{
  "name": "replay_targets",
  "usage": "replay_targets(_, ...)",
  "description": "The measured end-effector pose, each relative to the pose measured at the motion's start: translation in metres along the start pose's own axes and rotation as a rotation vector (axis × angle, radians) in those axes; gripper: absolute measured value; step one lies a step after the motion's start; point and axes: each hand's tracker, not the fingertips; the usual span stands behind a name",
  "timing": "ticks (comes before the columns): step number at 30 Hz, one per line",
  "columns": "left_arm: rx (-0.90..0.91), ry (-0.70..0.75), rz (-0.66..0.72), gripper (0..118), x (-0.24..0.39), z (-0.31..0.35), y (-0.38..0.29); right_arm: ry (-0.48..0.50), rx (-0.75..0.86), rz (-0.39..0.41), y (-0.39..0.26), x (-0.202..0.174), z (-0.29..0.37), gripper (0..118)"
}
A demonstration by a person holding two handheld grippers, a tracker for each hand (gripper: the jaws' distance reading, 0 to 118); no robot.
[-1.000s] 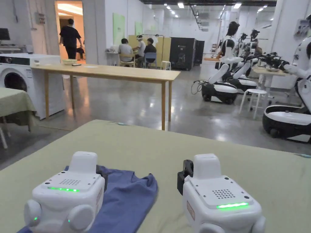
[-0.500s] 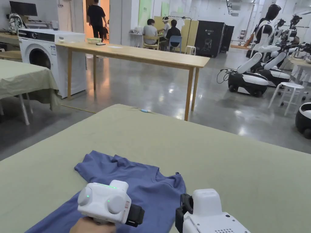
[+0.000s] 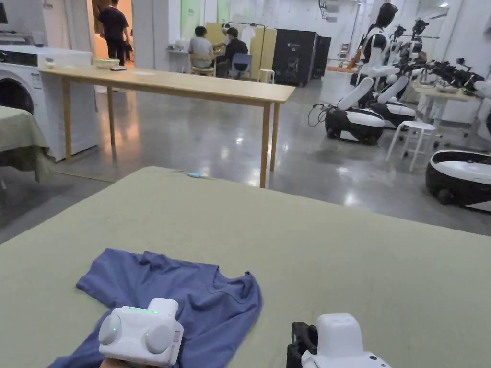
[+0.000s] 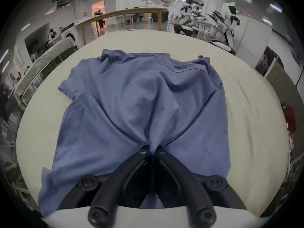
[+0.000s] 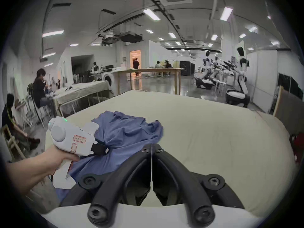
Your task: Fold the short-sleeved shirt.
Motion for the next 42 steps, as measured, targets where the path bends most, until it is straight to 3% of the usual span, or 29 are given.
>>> replay_targets(5,0.164,-0.153,-0.065,0,0.078,0.064,0.021,-0.086,0.026,-0.040,-0.003,0.052,0.045,2)
replay_targets(18,0.443,-0.627,-0.365,0,0.382,0.210,0.026,-0.403,0.110,-0.170,-0.020,0.220,0.198,2)
replay_targets(21,0.373,-0.621,-0.464,0,0.436,0.195,0.005,-0.451,0.101,-0.193,-0.031,0.248,0.219,2)
replay_targets(26,0.077,-0.464,-0.529,0,0.493,0.105,-0.041,-0.497,0.081,-0.244,-0.054,0.284,0.234,2)
replay_targets(31,0.068,-0.477,-0.511,1,0.495,0.081,-0.063,-0.511,0.061,-0.258,-0.069,0.302,0.234,2)
replay_targets(32,0.099,-0.483,-0.500,8,0.492,0.088,-0.062,-0.508,0.058,-0.262,-0.070,0.304,0.234,2)
replay_targets(33,0.131,-0.496,-0.478,22,0.487,0.097,-0.060,-0.504,0.054,-0.266,-0.070,0.305,0.234,2)
replay_targets(34,0.156,-0.518,-0.459,51,0.481,0.107,-0.059,-0.502,0.052,-0.266,-0.071,0.304,0.234,2)
replay_targets(35,0.180,-0.538,-0.442,104,0.471,0.120,-0.056,-0.498,0.051,-0.261,-0.071,0.302,0.235,2)
replay_targets(36,0.213,-0.543,-0.440,118,0.461,0.133,-0.056,-0.497,0.051,-0.252,-0.071,0.300,0.237,2)
replay_targets(38,0.339,-0.558,-0.415,117,0.431,0.167,-0.060,-0.485,0.044,-0.236,-0.070,0.295,0.239,2)
replay_targets(42,0.435,-0.448,-0.397,118,0.365,0.197,-0.088,-0.442,0.021,-0.203,-0.071,0.277,0.239,2)
